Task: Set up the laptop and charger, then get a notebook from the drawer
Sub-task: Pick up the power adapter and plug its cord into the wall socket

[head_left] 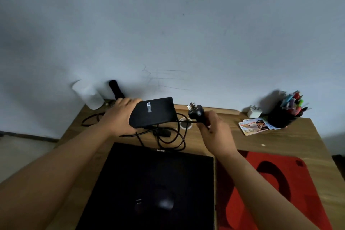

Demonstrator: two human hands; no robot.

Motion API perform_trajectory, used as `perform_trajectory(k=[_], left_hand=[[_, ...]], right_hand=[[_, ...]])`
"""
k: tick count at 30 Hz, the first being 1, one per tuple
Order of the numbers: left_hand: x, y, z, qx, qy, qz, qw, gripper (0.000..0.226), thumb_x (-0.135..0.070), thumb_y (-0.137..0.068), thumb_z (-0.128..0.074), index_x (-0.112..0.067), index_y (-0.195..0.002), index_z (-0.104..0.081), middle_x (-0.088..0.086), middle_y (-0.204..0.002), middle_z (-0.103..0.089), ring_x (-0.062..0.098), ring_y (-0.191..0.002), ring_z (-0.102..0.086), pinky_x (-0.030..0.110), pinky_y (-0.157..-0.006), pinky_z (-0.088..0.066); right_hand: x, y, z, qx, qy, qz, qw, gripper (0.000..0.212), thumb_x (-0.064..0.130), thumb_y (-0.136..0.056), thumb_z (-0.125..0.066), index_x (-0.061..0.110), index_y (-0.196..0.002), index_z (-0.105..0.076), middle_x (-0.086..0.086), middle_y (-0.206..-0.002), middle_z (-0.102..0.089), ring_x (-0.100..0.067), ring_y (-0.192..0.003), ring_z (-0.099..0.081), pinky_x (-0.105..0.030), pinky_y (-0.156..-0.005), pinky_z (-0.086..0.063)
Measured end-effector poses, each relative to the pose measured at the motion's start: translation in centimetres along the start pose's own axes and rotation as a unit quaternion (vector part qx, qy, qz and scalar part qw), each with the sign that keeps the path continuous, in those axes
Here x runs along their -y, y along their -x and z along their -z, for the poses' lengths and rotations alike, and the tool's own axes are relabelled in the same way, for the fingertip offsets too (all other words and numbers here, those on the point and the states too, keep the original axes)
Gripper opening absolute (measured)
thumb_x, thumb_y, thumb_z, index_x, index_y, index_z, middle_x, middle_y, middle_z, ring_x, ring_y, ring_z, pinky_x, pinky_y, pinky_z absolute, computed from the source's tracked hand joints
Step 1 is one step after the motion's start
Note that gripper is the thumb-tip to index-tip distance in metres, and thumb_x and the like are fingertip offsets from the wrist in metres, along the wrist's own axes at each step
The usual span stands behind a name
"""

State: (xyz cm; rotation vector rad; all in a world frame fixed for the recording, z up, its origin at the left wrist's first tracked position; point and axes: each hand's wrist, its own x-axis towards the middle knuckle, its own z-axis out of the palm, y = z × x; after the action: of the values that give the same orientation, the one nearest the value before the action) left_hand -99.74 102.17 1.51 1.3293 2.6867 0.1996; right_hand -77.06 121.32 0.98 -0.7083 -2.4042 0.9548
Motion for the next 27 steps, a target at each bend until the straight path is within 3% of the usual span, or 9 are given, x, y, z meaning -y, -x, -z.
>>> perform_trajectory(k=[4, 8, 13, 20, 25, 27], left_hand=[[5.1, 0.3, -0.4, 0.005, 0.009, -0.005, 1.000, 0.089, -0.038, -0.058, -0.075, -0.030, -0.133, -0.027, 0.001, -0.124, -0.044, 0.026, -0.114, -0.037, 0.040, -0.084, -0.042], [10.0, -0.3, -1.1, 0.021, 0.026, -0.013, 0.999, 0.091, -0.039, -0.058, -0.075, -0.030, -0.133, -0.026, 0.001, -0.125, -0.043, 0.025, -0.117, -0.036, 0.042, -0.089, -0.043], [15.6, -2.2, -1.6, 0.031, 0.005, -0.014, 0.999, 0.094, -0.035, -0.055, -0.076, -0.032, -0.133, -0.024, 0.001, -0.128, -0.042, 0.025, -0.120, -0.032, 0.045, -0.086, -0.046], [21.4, -3.9, -0.9, -0.020, 0.035, -0.024, 0.999, 0.098, -0.036, -0.049, -0.081, -0.030, -0.131, -0.028, 0.005, -0.127, -0.045, 0.027, -0.118, -0.036, 0.050, -0.083, -0.047], [20.8, -3.4, -3.0, 0.059, 0.115, -0.051, 0.990, 0.087, -0.052, -0.052, -0.074, -0.036, -0.126, -0.031, -0.002, -0.122, -0.049, 0.021, -0.113, -0.043, 0.041, -0.089, -0.044], [19.7, -3.0, -4.4, 0.106, 0.161, -0.064, 0.979, 0.086, -0.047, -0.049, -0.076, -0.035, -0.124, -0.037, -0.004, -0.119, -0.053, 0.018, -0.109, -0.049, 0.041, -0.088, -0.048]], right_hand=[[2.1, -0.8, -3.0, 0.012, -0.005, -0.034, 0.999, 0.014, 0.016, -0.087, -0.055, 0.009, -0.097, -0.049, -0.002, -0.071, -0.056, -0.010, -0.056, -0.047, -0.024, -0.045, -0.028], [4.6, -1.7, -6.4, 0.018, 0.001, -0.056, 0.998, 0.015, 0.016, -0.086, -0.057, 0.010, -0.097, -0.048, 0.007, -0.064, -0.051, -0.003, -0.056, -0.047, -0.021, -0.044, -0.032], [7.7, -3.5, -9.9, 0.000, 0.011, -0.075, 0.997, 0.018, 0.016, -0.085, -0.057, 0.010, -0.100, -0.049, -0.006, -0.076, -0.062, -0.025, -0.067, -0.057, -0.037, -0.058, -0.047], [9.8, -5.6, -12.8, -0.034, 0.025, -0.091, 0.995, 0.014, 0.015, -0.085, -0.057, 0.010, -0.095, -0.048, -0.005, -0.068, -0.058, -0.029, -0.064, -0.054, -0.039, -0.056, -0.043], [9.3, -5.9, -13.9, -0.034, 0.036, -0.103, 0.993, 0.015, 0.013, -0.084, -0.059, 0.011, -0.094, -0.048, 0.000, -0.066, -0.053, -0.022, -0.060, -0.049, -0.032, -0.052, -0.036], [8.7, -5.5, -14.0, -0.024, 0.050, -0.111, 0.992, 0.015, 0.013, -0.084, -0.059, 0.013, -0.091, -0.046, 0.006, -0.063, -0.050, -0.014, -0.056, -0.047, -0.029, -0.048, -0.033]])
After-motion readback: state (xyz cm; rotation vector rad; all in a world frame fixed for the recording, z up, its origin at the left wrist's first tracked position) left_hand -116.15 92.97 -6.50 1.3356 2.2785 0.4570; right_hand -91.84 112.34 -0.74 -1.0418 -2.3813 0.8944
